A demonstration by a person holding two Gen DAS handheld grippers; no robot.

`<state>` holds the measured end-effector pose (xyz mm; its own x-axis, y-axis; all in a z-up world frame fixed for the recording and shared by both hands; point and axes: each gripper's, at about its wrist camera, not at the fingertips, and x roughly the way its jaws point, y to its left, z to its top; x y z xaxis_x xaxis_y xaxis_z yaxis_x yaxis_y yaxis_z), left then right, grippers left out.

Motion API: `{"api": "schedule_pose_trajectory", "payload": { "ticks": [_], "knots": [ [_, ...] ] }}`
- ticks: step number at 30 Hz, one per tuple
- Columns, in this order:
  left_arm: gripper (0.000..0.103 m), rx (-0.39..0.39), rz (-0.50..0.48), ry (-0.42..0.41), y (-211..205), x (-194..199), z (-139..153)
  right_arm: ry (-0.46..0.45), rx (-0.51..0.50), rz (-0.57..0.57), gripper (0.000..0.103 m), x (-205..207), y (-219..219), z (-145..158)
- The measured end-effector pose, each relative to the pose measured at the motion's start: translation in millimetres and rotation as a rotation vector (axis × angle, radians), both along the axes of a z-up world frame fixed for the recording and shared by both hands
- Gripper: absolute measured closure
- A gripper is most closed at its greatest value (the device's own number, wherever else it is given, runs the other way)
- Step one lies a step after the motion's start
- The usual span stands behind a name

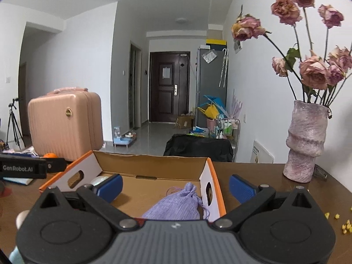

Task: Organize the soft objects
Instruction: 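Withdraw both tools from the box back toward the remaining items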

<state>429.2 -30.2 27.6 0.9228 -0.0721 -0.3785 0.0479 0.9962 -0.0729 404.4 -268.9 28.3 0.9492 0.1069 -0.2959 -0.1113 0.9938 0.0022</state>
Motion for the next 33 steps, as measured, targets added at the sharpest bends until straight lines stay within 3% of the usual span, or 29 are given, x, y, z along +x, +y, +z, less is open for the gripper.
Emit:
{"api": "schedule_pose_trajectory", "payload": {
  "ticks": [13, 33],
  "knots": [
    [0.0, 0.001, 0.004, -0.046, 14, -68, -5, -0.064, 0.061, -0.019, 0.0, -78, -12, -13],
    [0.0, 0.004, -0.044, -0.032, 13, -156, -21, -0.045, 0.049, -0.02, 0.0, -155, -8, -38]
  ]
}}
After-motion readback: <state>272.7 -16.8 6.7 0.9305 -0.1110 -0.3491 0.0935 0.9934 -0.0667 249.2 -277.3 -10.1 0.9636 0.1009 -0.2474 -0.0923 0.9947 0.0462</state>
